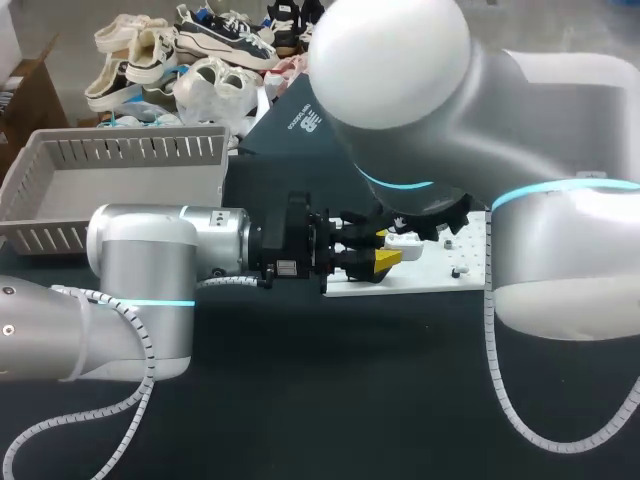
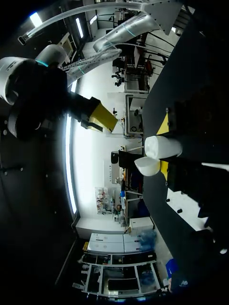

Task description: Pick up each earbud case from the left stands, insert the matching earbuds, close the lid, and place the case in the box.

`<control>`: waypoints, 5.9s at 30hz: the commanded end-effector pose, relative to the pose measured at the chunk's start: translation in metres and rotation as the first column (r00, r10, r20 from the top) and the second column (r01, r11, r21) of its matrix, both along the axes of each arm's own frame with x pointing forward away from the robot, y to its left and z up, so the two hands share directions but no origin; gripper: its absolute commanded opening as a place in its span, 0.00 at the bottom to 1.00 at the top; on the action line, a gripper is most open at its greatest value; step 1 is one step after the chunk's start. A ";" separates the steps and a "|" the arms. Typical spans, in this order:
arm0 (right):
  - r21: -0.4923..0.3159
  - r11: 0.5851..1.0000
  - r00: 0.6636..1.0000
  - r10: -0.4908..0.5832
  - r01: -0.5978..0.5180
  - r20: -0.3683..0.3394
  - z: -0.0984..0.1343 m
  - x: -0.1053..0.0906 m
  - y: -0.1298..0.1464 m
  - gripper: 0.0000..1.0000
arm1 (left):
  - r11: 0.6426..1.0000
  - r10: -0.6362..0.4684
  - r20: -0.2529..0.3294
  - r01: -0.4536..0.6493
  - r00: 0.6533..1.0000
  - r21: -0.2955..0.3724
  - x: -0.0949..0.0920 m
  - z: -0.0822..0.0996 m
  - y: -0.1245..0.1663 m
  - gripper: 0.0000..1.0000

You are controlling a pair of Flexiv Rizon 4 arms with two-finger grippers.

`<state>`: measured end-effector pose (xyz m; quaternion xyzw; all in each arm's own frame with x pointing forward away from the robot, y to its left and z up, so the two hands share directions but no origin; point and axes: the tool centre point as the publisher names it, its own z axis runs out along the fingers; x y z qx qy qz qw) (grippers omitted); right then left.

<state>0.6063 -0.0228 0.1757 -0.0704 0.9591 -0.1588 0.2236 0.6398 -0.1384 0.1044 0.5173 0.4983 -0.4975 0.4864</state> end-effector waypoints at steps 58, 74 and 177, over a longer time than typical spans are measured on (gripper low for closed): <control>0.042 0.789 0.771 -0.587 0.614 -0.248 0.005 0.015 0.030 0.00 | 1.000 0.006 0.002 -0.006 1.000 -0.001 -0.002 0.000 0.000 0.00; -0.006 0.716 0.701 -0.686 0.698 -0.194 0.003 0.013 0.043 0.00 | 1.000 0.006 0.002 -0.006 1.000 -0.001 -0.002 0.000 0.000 0.00; 0.053 0.723 0.711 -0.658 0.688 -0.248 -0.013 -0.004 0.025 0.64 | 1.000 0.006 0.002 -0.006 1.000 -0.001 -0.002 0.000 0.000 0.00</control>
